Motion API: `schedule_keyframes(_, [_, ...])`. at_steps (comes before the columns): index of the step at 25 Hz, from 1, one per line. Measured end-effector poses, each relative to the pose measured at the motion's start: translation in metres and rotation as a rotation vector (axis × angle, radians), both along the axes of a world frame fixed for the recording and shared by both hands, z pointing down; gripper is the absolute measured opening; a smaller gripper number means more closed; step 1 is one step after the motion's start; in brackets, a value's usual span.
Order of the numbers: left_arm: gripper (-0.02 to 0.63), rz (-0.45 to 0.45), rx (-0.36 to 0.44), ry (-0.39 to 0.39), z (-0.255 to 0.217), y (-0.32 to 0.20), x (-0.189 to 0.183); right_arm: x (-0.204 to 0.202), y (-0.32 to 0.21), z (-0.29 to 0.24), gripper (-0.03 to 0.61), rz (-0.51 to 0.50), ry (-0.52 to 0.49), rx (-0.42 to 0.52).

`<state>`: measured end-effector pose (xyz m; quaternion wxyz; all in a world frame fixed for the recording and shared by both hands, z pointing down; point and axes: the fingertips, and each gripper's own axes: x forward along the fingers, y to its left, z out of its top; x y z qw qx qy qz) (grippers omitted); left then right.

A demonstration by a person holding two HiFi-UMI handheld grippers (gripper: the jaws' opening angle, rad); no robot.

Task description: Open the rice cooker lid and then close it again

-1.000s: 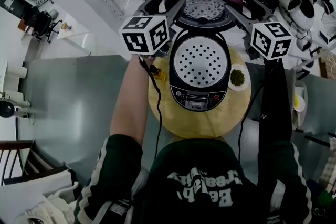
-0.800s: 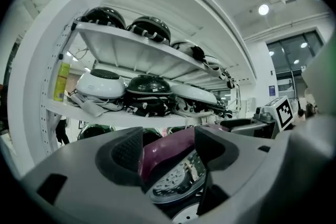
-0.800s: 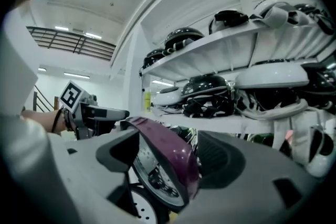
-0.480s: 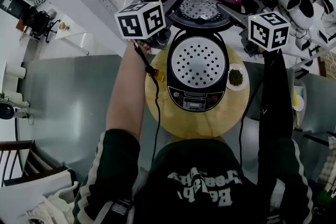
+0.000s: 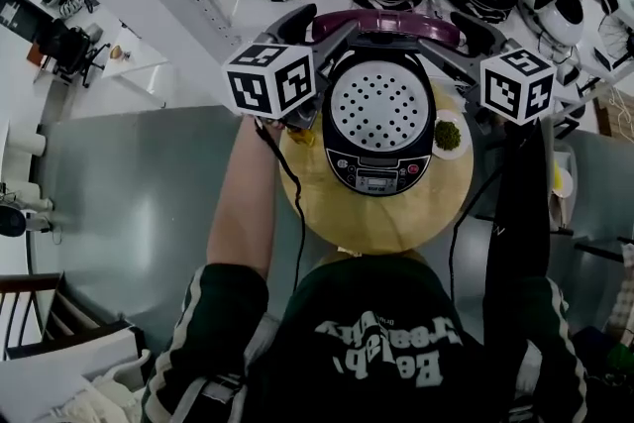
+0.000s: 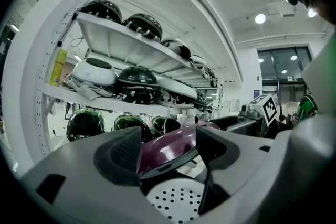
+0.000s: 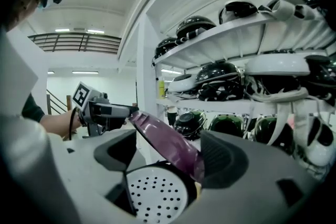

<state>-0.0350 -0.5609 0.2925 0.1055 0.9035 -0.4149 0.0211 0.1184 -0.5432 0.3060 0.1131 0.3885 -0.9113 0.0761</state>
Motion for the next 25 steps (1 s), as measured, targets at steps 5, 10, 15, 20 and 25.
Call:
schedule_keyframes(5, [0.315,0.03,-0.009,-0.024,0.021,0.041,-0.002,-0.005,0.039,0.019,0.39,0.02,0.027,-0.026])
schedule_keyframes(10, [0.316,0.055,-0.044,-0.027,0.049,0.075,-0.004,-0.012,0.073,0.047,0.39,0.025,0.093,-0.062])
schedule_keyframes(15, [0.315,0.075,-0.068,-0.041,0.074,0.101,-0.004,-0.024,0.102,0.069,0.387,0.017,0.112,-0.09])
schedule_keyframes(20, [0.315,0.116,-0.093,-0.035,0.089,0.121,0.009,-0.039,0.12,0.083,0.379,0.008,0.101,-0.112])
schedule_keyframes(25, [0.315,0.127,-0.131,-0.028,0.109,0.133,0.016,-0.051,0.133,0.102,0.377,0.002,0.097,-0.144])
